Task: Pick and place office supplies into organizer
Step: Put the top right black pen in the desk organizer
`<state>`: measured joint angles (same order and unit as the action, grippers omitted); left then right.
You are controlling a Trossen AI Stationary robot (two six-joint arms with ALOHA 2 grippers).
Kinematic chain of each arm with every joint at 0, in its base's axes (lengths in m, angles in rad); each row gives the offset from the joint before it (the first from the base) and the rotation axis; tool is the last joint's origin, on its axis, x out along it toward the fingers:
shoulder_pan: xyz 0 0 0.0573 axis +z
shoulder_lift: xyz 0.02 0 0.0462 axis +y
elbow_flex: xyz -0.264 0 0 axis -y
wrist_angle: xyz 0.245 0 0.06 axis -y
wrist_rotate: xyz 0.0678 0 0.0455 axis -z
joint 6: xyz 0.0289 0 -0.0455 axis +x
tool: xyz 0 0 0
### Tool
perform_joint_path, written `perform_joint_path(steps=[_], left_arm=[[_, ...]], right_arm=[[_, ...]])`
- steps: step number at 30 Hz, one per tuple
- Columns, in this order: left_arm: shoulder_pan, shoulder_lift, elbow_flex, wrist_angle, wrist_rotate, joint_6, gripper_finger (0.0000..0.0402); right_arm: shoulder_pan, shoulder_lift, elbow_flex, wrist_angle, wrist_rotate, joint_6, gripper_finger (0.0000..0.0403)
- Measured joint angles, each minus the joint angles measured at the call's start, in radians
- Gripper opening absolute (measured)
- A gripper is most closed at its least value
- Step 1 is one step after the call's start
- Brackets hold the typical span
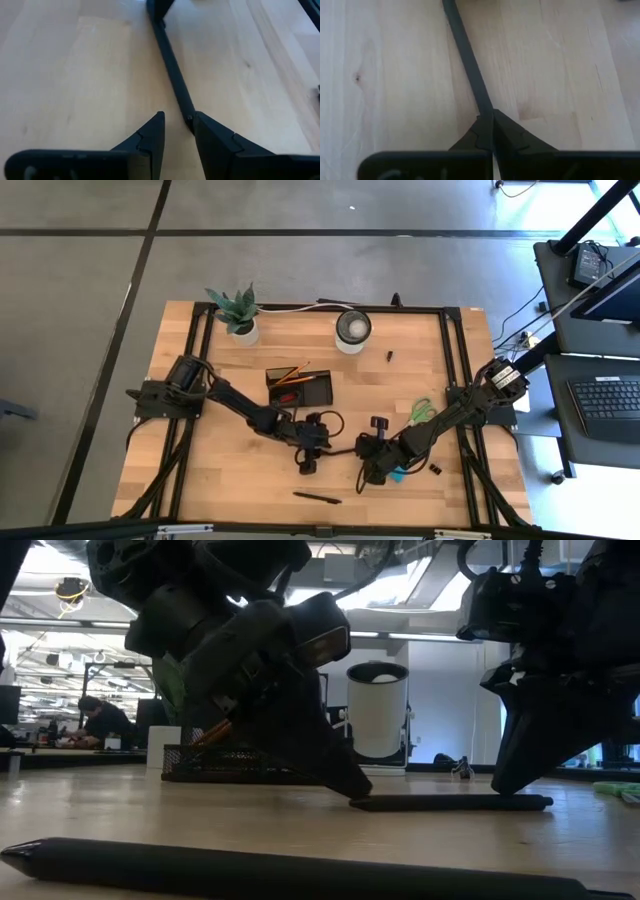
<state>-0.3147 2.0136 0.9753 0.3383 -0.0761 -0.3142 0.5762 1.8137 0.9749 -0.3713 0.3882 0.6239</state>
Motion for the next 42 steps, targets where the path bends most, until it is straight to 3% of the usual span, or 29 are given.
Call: perform_joint_path(steps=[17, 31, 42], left_arm=[[0.018, 0.001, 0.02, -0.013, -0.011, -0.039, 0.0098], [0.065, -0.045, 0.022, 0.003, -0.016, 0.015, 0.0113], [0.011, -0.042, 0.022, 0.002, -0.029, -0.015, 0.0114]], right_arm=[[0.0, 0.0, 0.0, 0.001, 0.003, -0.001, 0.001], [0.0, 0.0, 0.0, 0.009, 0.002, -0.003, 0.0009], [0.0, 0.0, 0.0, 0.011, 0.002, -0.004, 0.0009]])
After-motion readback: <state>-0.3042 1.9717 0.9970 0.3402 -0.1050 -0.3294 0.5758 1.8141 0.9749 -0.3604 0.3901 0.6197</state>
